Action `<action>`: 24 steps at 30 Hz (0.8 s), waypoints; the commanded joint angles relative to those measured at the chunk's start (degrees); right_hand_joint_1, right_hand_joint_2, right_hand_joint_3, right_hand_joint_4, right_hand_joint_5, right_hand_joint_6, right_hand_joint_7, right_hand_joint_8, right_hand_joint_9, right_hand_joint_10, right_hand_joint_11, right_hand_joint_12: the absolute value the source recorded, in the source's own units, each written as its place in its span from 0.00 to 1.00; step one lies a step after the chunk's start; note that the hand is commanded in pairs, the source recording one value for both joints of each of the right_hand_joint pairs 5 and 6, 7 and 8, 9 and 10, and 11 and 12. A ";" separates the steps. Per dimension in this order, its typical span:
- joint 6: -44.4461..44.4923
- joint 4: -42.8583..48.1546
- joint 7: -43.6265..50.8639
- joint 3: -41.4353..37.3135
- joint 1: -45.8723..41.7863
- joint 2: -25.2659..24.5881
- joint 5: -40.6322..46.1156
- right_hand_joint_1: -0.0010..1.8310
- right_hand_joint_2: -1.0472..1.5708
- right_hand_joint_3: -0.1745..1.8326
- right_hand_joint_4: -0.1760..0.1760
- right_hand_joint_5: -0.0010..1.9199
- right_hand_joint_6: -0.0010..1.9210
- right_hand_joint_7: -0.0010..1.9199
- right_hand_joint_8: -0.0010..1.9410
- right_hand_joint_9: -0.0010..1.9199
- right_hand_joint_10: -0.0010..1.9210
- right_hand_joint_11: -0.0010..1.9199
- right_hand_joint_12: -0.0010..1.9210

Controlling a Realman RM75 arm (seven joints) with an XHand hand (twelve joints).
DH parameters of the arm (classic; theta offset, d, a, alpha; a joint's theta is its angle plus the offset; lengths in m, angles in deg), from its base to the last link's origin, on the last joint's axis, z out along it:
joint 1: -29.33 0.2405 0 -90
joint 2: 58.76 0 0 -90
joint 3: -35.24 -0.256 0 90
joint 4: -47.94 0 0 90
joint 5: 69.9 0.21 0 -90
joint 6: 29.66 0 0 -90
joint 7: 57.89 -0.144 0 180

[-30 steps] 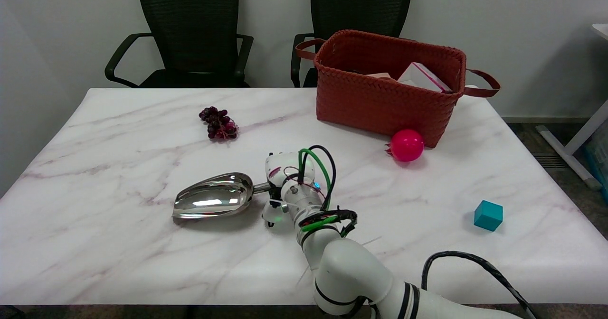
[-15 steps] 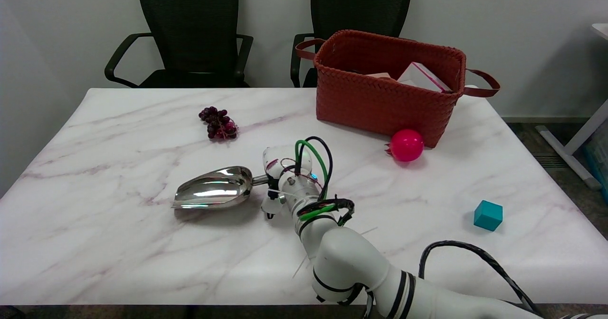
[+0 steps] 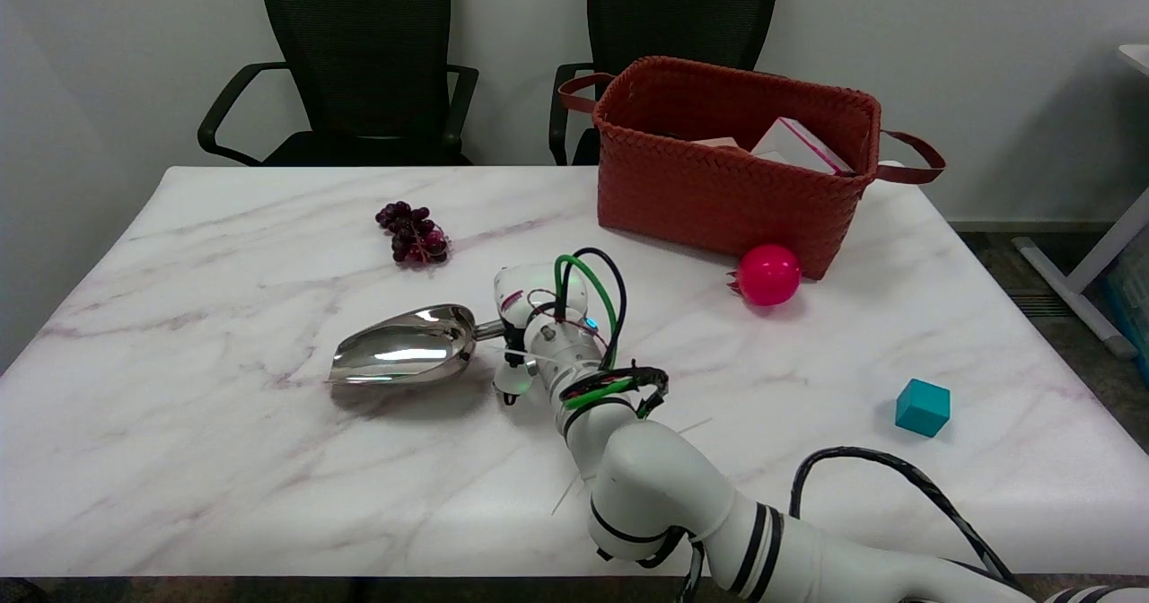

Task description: Pick up the stainless steel scoop.

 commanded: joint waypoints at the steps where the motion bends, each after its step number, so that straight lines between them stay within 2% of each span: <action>1: -0.31 0.81 -0.13 -0.37 0.19 0.08 -1.50 0.61 0.45 0.11 0.50 0.89 0.89 0.95 0.94 0.98 0.97 0.90 0.90; 3: -0.33 0.80 -0.19 -0.43 0.18 0.04 -1.79 0.64 0.43 0.11 0.50 0.90 0.90 0.95 0.94 0.98 0.98 0.90 0.90; 4: -0.33 0.80 -0.22 -0.46 0.18 0.04 -1.85 0.65 0.41 0.14 0.50 0.90 0.90 0.95 0.94 0.98 0.98 0.90 0.90; 10: 0.09 1.50 -0.35 -0.89 0.22 0.12 -1.85 0.67 0.40 0.27 0.50 0.92 0.92 0.96 0.95 0.98 0.98 0.91 0.91; 15: 0.33 2.31 -1.10 -1.77 -0.07 0.12 -3.37 0.67 0.41 0.35 0.50 0.92 0.92 0.96 0.95 0.98 0.98 0.91 0.91; 24: 0.47 4.03 -3.15 -3.29 -0.20 0.12 -5.20 0.67 0.41 0.37 0.50 0.92 0.92 0.97 0.96 0.98 0.98 0.90 0.90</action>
